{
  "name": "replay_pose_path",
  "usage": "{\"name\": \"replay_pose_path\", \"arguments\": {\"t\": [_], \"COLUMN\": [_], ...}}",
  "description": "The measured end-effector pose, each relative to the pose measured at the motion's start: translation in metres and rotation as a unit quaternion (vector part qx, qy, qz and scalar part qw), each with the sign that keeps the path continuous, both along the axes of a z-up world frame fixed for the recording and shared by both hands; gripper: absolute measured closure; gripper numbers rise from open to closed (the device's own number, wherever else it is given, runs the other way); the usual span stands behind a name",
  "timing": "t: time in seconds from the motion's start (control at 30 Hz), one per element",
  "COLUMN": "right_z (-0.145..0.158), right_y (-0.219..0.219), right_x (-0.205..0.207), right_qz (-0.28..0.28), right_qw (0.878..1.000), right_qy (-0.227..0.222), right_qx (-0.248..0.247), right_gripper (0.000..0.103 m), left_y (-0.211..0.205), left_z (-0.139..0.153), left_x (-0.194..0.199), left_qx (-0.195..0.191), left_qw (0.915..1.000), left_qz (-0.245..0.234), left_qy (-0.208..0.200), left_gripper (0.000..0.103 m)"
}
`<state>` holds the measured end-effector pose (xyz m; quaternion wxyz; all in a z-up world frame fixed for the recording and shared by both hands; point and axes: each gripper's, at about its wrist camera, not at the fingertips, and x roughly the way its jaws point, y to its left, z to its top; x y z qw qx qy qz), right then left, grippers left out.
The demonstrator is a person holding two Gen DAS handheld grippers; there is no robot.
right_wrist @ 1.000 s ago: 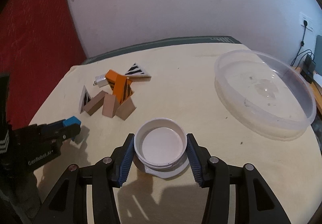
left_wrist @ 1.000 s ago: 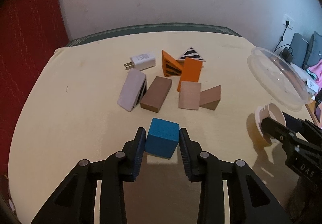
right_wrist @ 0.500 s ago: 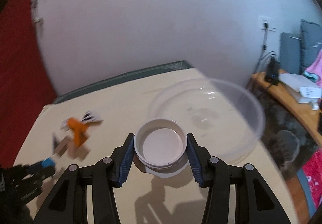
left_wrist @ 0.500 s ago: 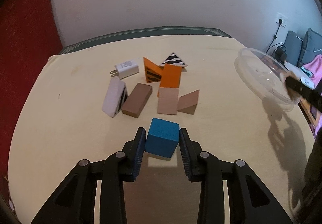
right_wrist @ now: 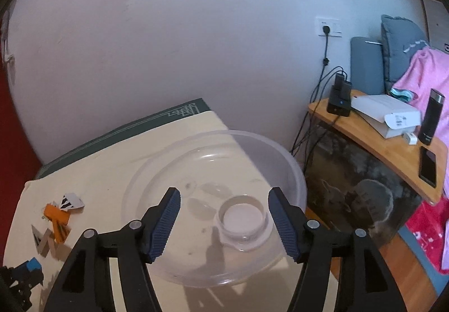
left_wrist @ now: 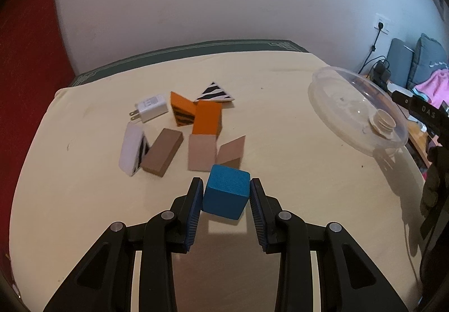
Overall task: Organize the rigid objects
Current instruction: 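Carry the ring lid into the clear bowl with the right gripper while the left carries the blue block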
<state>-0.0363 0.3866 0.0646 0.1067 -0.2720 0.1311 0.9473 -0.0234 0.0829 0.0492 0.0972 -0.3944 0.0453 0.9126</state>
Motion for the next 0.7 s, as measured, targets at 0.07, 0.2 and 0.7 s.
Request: {"name": "replay_pose_path", "arguments": {"t": [0.07, 0.2, 0.7], "right_z": [-0.002, -0.002, -0.008], "right_y": [0.005, 0.012, 0.043], "right_x": [0.003, 0.009, 0.021], "right_qz": [-0.008, -0.028, -0.09], "right_qw": [1.0, 0.999, 0.994], "right_qy": [0.001, 0.008, 0.014], "right_qx": [-0.005, -0.014, -0.062], "right_gripper": [0.035, 0.035, 0.034], "left_y": [0.006, 0.023, 0.115], "left_z": [0.001, 0.005, 0.028], "left_x": [-0.002, -0.006, -0.039], "left_qx": [-0.001, 0.001, 0.023], "left_qw": [1.0, 0.9998, 0.995], "left_qz": [-0.005, -0.018, -0.096], "left_qy": [0.0, 0.003, 0.013], "left_gripper": [0.068, 0.068, 0.068]}}
